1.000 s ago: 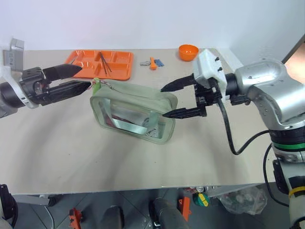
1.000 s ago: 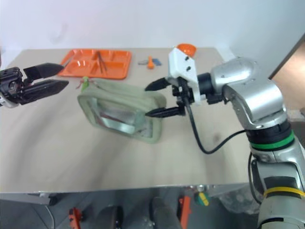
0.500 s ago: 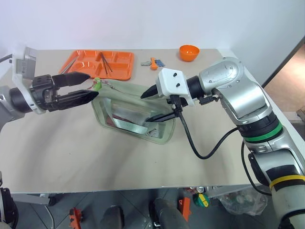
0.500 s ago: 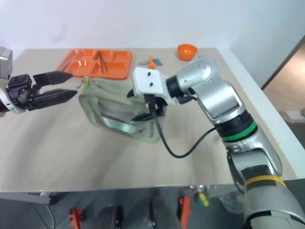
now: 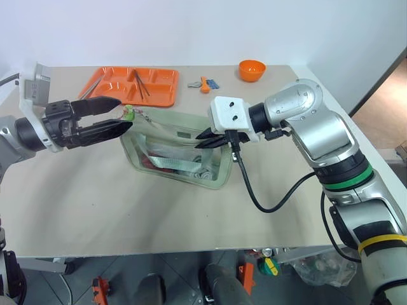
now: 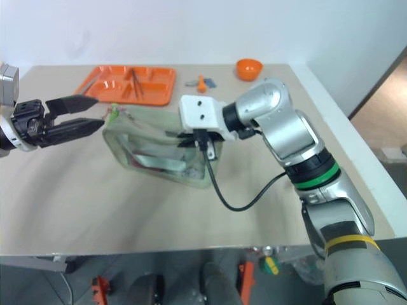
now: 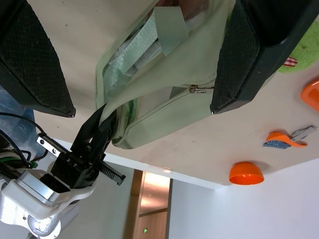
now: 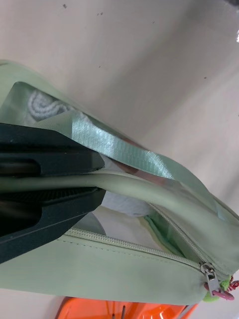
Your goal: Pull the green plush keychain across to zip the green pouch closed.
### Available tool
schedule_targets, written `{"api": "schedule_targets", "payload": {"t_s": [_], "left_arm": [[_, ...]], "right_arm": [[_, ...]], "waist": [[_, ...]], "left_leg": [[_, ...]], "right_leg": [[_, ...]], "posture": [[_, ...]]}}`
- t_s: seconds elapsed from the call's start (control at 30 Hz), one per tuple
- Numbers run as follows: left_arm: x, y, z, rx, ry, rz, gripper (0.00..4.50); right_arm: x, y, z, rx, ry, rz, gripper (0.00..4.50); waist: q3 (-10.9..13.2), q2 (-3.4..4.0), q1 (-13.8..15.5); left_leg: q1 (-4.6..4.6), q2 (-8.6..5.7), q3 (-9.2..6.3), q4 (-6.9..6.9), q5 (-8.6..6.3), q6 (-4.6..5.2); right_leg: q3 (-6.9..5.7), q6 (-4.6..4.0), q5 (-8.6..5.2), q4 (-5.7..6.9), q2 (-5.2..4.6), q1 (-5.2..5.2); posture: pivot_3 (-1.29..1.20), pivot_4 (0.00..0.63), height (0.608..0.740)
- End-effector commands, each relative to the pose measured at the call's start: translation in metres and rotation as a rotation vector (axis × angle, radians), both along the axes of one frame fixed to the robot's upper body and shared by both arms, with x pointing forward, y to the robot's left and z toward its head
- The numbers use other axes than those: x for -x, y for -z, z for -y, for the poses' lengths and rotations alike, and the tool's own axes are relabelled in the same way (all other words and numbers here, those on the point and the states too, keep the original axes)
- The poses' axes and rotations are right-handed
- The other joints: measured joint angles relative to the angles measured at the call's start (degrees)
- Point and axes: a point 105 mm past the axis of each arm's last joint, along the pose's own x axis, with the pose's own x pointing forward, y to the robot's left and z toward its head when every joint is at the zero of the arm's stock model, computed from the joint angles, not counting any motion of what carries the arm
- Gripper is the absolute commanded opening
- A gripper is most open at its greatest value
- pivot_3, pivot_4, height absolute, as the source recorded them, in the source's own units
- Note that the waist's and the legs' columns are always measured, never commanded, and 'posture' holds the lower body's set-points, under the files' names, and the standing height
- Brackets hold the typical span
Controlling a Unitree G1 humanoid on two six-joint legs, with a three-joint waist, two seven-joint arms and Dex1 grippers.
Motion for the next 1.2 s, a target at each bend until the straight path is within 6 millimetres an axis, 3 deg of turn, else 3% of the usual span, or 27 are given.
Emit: {"api": "schedule_targets", "payload": {"t_s": [0.03,0.2,0.5,0.67,1.0,1.13,1.17,1.2], "left_arm": [[0.007,-0.015,-0.001,0.003,-0.002,0.069,4.5],[0.007,-0.016,-0.002,0.012,-0.01,0.07,4.5],[0.003,-0.015,-0.009,0.076,-0.034,0.048,4.5],[-0.002,-0.016,-0.016,0.139,-0.061,0.028,4.5],[-0.003,-0.018,-0.02,0.155,-0.082,0.031,4.5],[-0.002,-0.018,-0.023,0.163,-0.093,0.028,4.5],[-0.003,-0.017,-0.024,0.163,-0.098,0.023,4.5],[-0.003,-0.016,-0.025,0.164,-0.103,0.018,4.5]], "right_arm": [[0.001,-0.004,0.0,0.0,-0.015,0.026,0.03],[-0.002,-0.009,0.009,0.02,-0.005,0.052,0.03],[0.023,-0.036,0.044,-0.006,-0.097,0.036,0.03],[0.026,-0.03,0.057,0.032,-0.071,0.013,0.03],[0.031,-0.011,0.057,-0.038,-0.019,-0.076,0.03],[0.022,-0.006,0.062,-0.09,0.063,-0.105,1.54],[0.023,-0.005,0.064,-0.103,0.07,-0.121,1.66],[0.024,-0.008,0.067,-0.13,0.084,-0.144,2.21]], "waist": [[0.0,0.0,0.0],[0.0,0.0,0.0],[0.0,0.0,0.8],[0.0,0.0,0.9],[0.0,0.0,0.9],[0.0,0.0,0.9],[0.0,0.0,0.9],[0.0,0.0,0.9]], "left_leg": [[0.0,0.0,0.0,0.0,0.0,0.0],[0.01,0.01,-0.01,0.0,0.0,0.0],[-0.04,-0.06,-0.02,0.0,0.0,0.0],[0.02,0.01,-0.06,0.0,0.0,0.01],[0.04,0.03,-0.06,0.01,0.0,0.0],[0.09,0.08,-0.06,0.02,0.01,-0.01],[0.09,0.08,-0.07,0.02,0.02,-0.02],[0.08,0.08,-0.07,0.02,0.02,-0.02]], "right_leg": [[0.0,0.0,0.0,0.0,0.0,0.0],[-0.01,0.0,0.0,0.0,0.0,0.0],[-0.05,0.05,-0.03,-0.06,-0.09,0.02],[-0.06,0.0,-0.01,-0.01,-0.04,0.02],[-0.07,-0.02,0.0,0.01,0.0,0.04],[-0.07,-0.11,0.05,0.02,0.01,0.05],[-0.08,-0.12,0.06,0.02,0.03,0.05],[-0.09,-0.12,0.06,0.03,0.03,0.05]], "posture": [[0.0,0.15,0.74],[0.0,0.15,0.74],[0.0,0.15,0.74],[0.0,0.15,0.74],[0.0,0.15,0.74],[0.0,0.15,0.74],[0.0,0.15,0.74],[0.0,0.15,0.74]]}}
